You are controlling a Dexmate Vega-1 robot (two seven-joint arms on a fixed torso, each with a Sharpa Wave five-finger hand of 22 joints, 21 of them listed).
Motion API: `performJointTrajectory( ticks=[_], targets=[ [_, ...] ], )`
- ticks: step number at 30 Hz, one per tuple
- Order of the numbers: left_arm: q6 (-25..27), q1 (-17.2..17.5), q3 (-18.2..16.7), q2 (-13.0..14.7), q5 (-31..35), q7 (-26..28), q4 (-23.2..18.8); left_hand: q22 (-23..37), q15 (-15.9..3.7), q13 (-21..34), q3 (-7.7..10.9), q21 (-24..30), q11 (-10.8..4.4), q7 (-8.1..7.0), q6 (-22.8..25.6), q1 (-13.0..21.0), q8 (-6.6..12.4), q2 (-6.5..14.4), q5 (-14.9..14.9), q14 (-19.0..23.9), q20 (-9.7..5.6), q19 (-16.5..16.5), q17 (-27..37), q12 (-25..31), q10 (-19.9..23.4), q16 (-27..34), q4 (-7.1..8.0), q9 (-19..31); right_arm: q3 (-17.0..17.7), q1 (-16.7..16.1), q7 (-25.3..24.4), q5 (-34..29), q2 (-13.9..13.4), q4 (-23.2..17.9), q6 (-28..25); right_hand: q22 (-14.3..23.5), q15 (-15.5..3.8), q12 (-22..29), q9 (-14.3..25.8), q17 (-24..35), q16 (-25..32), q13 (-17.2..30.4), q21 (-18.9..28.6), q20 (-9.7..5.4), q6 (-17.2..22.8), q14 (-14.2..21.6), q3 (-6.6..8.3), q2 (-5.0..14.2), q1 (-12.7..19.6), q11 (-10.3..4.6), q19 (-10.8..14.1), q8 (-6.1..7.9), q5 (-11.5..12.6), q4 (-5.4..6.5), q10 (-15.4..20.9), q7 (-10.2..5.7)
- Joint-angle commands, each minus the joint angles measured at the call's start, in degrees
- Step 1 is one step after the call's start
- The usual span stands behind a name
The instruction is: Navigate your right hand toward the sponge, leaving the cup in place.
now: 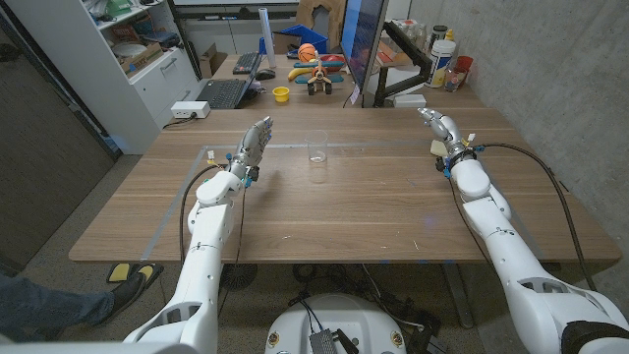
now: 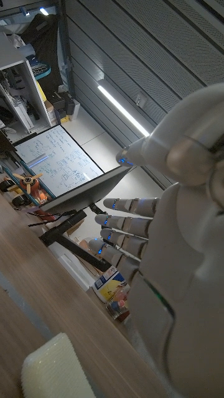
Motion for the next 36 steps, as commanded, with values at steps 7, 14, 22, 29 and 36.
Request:
performJointTrajectory(
  ticks=[7, 14, 22, 29, 36],
  targets=[
    [0.13, 0.29, 0.26, -0.27, 0.26, 0.31, -0.26, 0.20, -0.03, 0.18, -0.20, -0.17, -0.11, 0.14, 0.59, 0.52, 0.25, -0.01, -0.25, -0.29, -0.60, -1.88, 0.06, 0.31, -0.08, 0.27, 0.01, 0.26, -0.68, 0.10, -2.10, -2.38, -1.18, 0.18, -0.44, 0.13, -1.08, -0.02, 0.21, 0.11, -0.13, 0.21, -0.50, -1.80, 0.31, 0.34, 0.12, -0.09, 0.37, -0.58, 0.47, 0.08, 0.25, -0.22, 0.33, -0.50],
    [-0.44, 0.49, 0.49, -0.44, 0.13, 0.16, -0.55, 0.20, -0.04, 0.18, -0.26, -0.23, 0.08, 0.04, 0.66, 0.51, 0.25, 0.00, -0.26, -0.31, -0.59, -1.86, 0.06, 0.30, -0.09, 0.26, 0.01, 0.26, -1.00, -0.24, -2.96, -3.82, -1.78, -0.60, -1.26, 0.13, -1.12, -0.03, 0.21, 0.12, -0.15, 0.21, -0.74, -1.80, 0.46, 0.37, 0.15, -0.09, 0.38, -0.67, 0.41, 0.10, 0.29, -0.21, 0.39, -0.56],
    [-0.20, 0.57, 0.78, -0.50, 0.24, 0.26, -1.02, 0.21, 0.05, 0.18, -0.33, -0.31, -0.02, 0.12, 0.71, 0.51, 0.22, 0.03, -0.26, -0.24, -0.58, -1.83, 0.06, 0.31, -0.06, 0.29, 0.01, 0.26, -1.88, -0.52, -4.88, -6.98, -2.92, -1.45, -2.36, 0.14, -1.34, -0.07, 0.21, 0.13, -0.11, 0.21, -0.96, -1.85, 0.49, 0.54, 0.17, -0.08, 0.38, -0.80, 0.46, 0.08, 0.32, -0.19, 0.40, -0.58],
    [0.06, 0.72, 1.05, -0.49, 0.54, 0.41, -1.06, 0.21, 0.04, 0.18, -0.38, -0.38, -0.13, 0.11, 0.75, 0.52, 0.21, 0.06, -0.26, -0.28, -0.58, -1.81, 0.06, 0.31, -0.05, 0.27, 0.00, 0.26, -1.57, -1.04, -5.62, -6.98, -3.07, -1.72, -2.50, 0.14, -1.48, -0.08, 0.21, 0.13, -0.11, 0.22, -1.15, -1.93, 0.62, 0.62, 0.18, -0.11, 0.37, -0.99, 0.55, 0.10, 0.36, -0.18, 0.48, -0.84],
    [0.17, 0.81, 1.43, -0.45, 0.95, 0.51, -1.19, 0.21, 0.02, 0.18, -0.42, -0.43, -0.11, 0.14, 0.73, 0.52, 0.18, 0.09, -0.26, -0.31, -0.56, -1.80, 0.06, 0.32, -0.01, 0.26, 0.00, 0.26, -1.67, -1.40, -6.26, -7.72, -3.47, -2.09, -2.79, 0.15, -1.58, -0.10, 0.21, 0.13, -0.11, 0.22, -1.32, -2.04, 0.61, 0.69, 0.19, -0.14, 0.36, -1.02, 0.65, 0.06, 0.40, -0.17, 0.50, -0.96]
  ],
)
